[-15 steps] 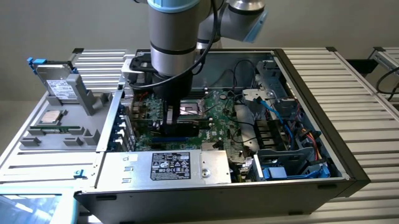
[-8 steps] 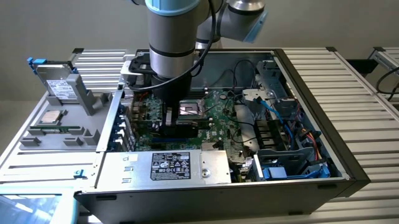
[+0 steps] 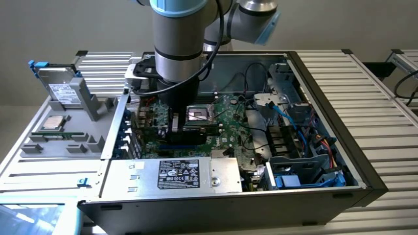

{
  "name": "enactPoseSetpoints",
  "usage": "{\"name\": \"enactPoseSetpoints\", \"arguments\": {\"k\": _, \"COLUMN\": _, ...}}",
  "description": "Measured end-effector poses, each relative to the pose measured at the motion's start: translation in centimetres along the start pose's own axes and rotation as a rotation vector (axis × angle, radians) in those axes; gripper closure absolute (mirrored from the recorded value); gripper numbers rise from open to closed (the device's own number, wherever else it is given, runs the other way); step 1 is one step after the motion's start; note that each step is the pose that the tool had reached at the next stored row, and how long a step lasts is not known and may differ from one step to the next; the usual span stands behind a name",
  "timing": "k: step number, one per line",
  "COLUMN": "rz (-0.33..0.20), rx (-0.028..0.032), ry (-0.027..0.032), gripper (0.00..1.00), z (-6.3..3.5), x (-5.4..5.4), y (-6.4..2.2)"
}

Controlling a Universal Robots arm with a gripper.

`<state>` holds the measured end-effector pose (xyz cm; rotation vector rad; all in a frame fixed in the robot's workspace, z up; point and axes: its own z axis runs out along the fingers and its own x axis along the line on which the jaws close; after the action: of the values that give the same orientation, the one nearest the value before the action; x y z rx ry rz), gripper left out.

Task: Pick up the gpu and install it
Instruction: 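Insert the gpu into the slot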

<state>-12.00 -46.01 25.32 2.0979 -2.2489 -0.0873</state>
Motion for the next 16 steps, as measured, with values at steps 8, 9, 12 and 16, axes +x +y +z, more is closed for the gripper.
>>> {"name": "enactPoseSetpoints", "arguments": {"k": 8, "rz": 0.0, "rx": -0.0001, "ry": 0.0, "gripper": 0.72, "z": -0.01, "x": -0.01, "y": -0.19}}
{"name": "enactPoseSetpoints", "arguments": {"k": 9, "rz": 0.0, "rx": -0.0001, "ry": 0.0001, "gripper": 0.72, "z": -0.01, "x": -0.01, "y": -0.19}}
{"name": "enactPoseSetpoints", "arguments": {"k": 12, "rz": 0.0, "rx": -0.0048, "ry": 0.0004, "gripper": 0.72, "z": 0.0, "x": -0.01, "y": -0.2}}
{"name": "enactPoseSetpoints", "arguments": {"k": 16, "rz": 0.001, "rx": -0.0131, "ry": 0.0, "gripper": 0.72, "z": 0.0, "x": -0.01, "y": -0.19}}
